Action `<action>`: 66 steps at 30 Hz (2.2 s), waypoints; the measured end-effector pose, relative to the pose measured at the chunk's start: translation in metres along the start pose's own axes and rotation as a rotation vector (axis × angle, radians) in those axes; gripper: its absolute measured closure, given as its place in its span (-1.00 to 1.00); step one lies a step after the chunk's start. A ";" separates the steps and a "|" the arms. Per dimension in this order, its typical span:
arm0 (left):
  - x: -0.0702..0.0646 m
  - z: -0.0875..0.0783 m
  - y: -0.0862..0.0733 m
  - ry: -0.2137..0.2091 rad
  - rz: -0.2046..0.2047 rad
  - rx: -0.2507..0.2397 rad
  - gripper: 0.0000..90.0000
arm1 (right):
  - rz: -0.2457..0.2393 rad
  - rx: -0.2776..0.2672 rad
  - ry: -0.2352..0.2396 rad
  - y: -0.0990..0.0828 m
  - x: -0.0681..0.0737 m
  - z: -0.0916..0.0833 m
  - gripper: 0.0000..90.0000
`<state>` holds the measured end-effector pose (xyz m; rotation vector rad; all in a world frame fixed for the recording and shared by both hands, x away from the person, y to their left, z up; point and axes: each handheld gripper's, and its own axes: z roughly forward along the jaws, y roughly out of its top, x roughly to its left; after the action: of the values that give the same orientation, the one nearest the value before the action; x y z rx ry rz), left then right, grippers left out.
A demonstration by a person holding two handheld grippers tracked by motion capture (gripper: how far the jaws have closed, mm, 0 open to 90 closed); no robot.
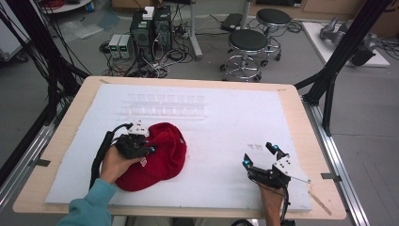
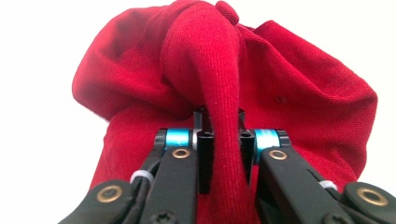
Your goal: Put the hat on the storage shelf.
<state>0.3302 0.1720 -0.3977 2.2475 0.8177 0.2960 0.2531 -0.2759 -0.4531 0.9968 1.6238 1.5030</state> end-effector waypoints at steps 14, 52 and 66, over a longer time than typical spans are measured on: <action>-0.003 -0.014 0.004 -0.046 -0.022 -0.141 0.90 | -0.016 0.021 0.002 0.001 0.001 0.002 -0.84; -0.006 -0.032 0.051 -0.065 -0.025 -0.465 0.91 | -0.050 0.049 0.293 0.057 0.091 0.032 -0.84; -0.012 -0.031 0.076 -0.075 -0.047 -0.535 0.91 | -0.051 0.093 0.376 0.052 0.122 0.045 -0.84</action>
<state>0.3433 0.1408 -0.3224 1.7269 0.6567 0.3576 0.2407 -0.1452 -0.4039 0.7431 1.9792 1.6657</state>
